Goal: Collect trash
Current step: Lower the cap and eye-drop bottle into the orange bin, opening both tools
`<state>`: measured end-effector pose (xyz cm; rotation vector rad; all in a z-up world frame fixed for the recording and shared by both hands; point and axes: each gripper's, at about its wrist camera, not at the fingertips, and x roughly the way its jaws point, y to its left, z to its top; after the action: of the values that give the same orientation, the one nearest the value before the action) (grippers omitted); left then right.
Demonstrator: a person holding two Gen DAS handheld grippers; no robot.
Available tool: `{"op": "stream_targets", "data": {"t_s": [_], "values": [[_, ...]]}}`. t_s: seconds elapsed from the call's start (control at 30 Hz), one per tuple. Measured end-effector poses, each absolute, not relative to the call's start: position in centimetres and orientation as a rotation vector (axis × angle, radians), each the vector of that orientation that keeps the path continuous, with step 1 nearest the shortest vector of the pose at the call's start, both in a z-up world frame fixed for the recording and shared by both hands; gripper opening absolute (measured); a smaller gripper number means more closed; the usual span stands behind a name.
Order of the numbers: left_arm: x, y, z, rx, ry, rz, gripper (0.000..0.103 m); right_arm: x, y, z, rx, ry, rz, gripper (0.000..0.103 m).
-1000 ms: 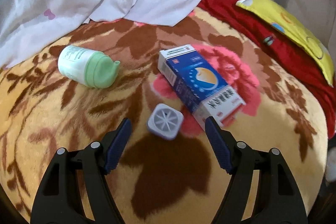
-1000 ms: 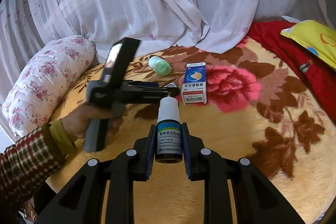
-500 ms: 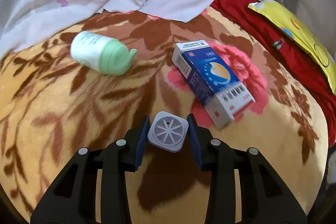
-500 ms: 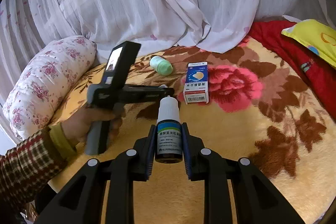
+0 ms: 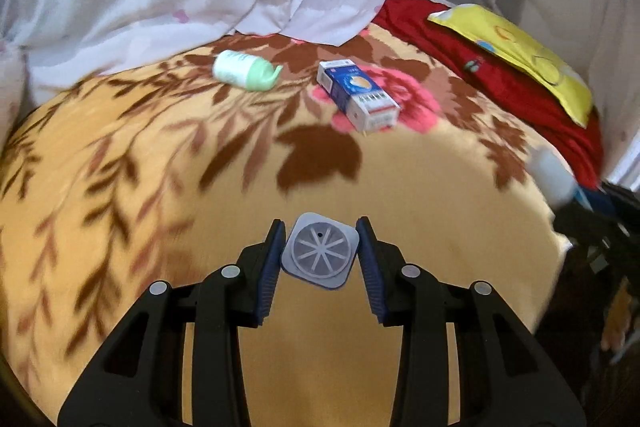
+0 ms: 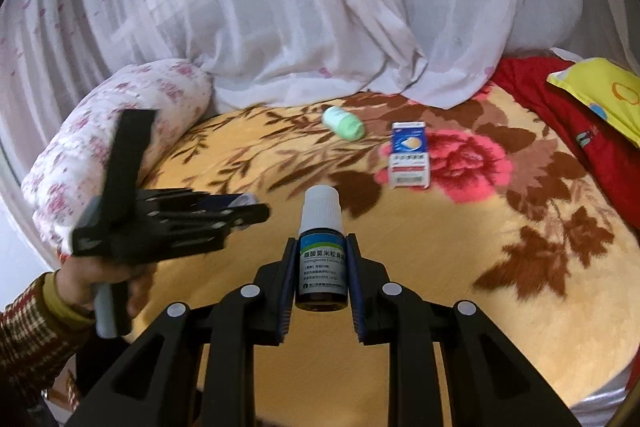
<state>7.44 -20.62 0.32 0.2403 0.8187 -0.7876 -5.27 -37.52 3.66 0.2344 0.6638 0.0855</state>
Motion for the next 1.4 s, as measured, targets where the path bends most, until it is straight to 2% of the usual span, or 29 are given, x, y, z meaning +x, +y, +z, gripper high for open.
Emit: {"op": "stream_targets", "data": {"t_s": [0.17, 0.4, 0.67, 0.9, 0.93, 0.97, 1.0, 1.03, 1.1, 1.4], "values": [[1.1, -15.2, 0.5, 0.216, 0.827, -0.759, 0.036, -8.1, -34.0, 3.7, 0.192, 0.698, 0.145, 0.023], [-7.1, -9.8, -2.0, 0.199, 0.895, -0.723, 0.036, -12.4, -28.4, 0.8, 0.134, 0.840, 0.271, 0.023], [-12.8, -7.7, -6.4, 0.228, 1.053, -0.768, 0.036, -16.8, -23.6, -5.1, 0.081, 1.064, 0.383, 0.023], [-14.9, -7.6, -8.5, 0.278, 1.124, -0.824, 0.036, -18.4, -22.0, -7.3, 0.066, 1.157, 0.426, 0.024], [-15.0, -7.6, -8.5, 0.278, 1.130, -0.824, 0.037, -18.5, -21.8, -7.4, 0.062, 1.164, 0.425, 0.027], [-15.1, -7.5, -8.6, 0.277, 1.134, -0.823, 0.038, -18.5, -21.7, -7.5, 0.059, 1.172, 0.426, 0.044], [-15.1, -7.5, -8.6, 0.281, 1.143, -0.824, 0.046, -18.4, -21.7, -7.4, 0.055, 1.174, 0.419, 0.054], [-15.1, -7.4, -8.6, 0.289, 1.151, -0.810, 0.059, -18.4, -21.7, -7.3, 0.047, 1.167, 0.406, 0.064], [-15.0, -7.2, -8.3, 0.294, 1.140, -0.771, 0.071, -18.4, -21.9, -6.9, 0.027, 1.146, 0.377, 0.066], [-13.7, -6.7, -6.8, 0.273, 1.080, -0.720, 0.073, -17.4, -24.5, -6.2, 0.089, 1.112, 0.301, 0.071]]}}
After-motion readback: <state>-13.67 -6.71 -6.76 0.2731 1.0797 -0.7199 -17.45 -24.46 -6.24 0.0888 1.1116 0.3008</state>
